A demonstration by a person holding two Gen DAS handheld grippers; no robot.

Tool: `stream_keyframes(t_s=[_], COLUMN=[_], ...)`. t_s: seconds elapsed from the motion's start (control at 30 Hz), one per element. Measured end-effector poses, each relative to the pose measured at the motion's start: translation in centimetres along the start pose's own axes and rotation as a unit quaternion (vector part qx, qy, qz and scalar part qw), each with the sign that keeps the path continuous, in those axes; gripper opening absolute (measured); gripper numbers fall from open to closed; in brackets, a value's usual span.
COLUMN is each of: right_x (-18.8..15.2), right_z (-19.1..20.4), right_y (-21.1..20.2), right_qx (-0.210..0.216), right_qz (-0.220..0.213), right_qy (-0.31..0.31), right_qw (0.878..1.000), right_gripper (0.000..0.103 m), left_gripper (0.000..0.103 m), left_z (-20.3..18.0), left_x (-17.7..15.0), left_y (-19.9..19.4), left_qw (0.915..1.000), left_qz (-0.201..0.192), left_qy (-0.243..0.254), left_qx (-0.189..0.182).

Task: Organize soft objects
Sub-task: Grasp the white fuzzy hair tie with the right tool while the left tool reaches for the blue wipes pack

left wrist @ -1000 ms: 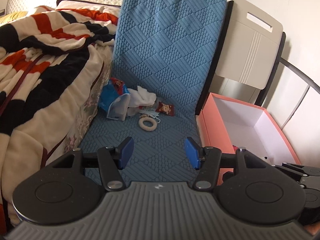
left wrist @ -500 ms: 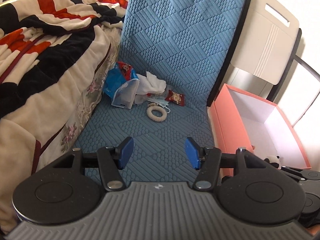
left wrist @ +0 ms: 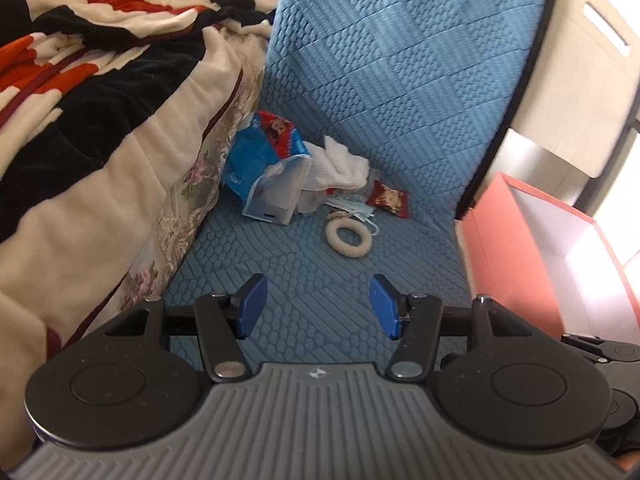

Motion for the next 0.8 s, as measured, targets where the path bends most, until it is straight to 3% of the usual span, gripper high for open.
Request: stream_keyframes(t_s=[0.4, 0.8], right_x=[3.7, 5.9], right_z=[-0.9, -1.1], right_y=[7.1, 13.0], right_qx=[0.005, 0.0], right_qz=[0.008, 0.014], right_qy=[0.001, -0.023], right_qw=[1.0, 1.0], right_gripper=[0.056, 0.056], left_gripper=[0.066, 0.075], left_z=[1.5, 2.7], left_x=[5.0, 7.3], left_y=[8.4, 14.4], left_qw=[0.9999, 0.9997], left_qz=[-0.007, -0.003], left_qy=[0.01, 0.026], left_qx=[-0.004, -0.001])
Point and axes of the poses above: each gripper's, at about its wrist camera, not at the fingertips, and y roughly the way its jaws point, z to its left, x to its top, the point moved 1 cm from there along y, roughly the way its jaws point, and after that the axes turned 1 degree about x, right-handed, at the moved point
